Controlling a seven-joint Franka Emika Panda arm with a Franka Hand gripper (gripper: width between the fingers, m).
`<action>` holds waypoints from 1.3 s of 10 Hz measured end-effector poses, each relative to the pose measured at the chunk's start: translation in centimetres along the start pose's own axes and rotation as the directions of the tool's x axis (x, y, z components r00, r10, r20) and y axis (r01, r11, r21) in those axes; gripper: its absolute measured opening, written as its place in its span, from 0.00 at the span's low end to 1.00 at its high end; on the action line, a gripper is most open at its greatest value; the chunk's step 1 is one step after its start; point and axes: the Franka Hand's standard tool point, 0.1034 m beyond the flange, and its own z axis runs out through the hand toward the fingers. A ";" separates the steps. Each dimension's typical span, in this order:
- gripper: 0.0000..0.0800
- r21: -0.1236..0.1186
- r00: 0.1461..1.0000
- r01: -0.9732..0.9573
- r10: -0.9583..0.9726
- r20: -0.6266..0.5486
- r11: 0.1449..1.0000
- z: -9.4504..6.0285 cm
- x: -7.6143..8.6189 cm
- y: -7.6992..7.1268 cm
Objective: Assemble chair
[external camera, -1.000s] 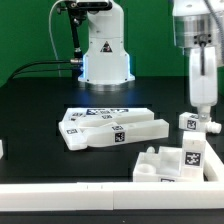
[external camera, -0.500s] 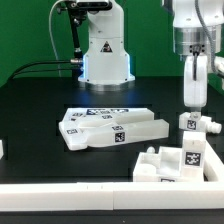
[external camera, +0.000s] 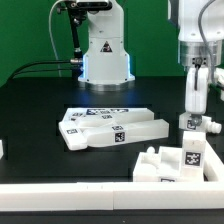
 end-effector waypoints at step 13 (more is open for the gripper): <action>0.35 -0.046 0.651 0.759 -0.759 0.010 0.650 -1.2 -0.1 -0.5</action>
Offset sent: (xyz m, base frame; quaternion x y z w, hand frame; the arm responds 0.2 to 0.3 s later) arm 0.0000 0.0000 0.0000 0.0000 0.0000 0.0000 1.0000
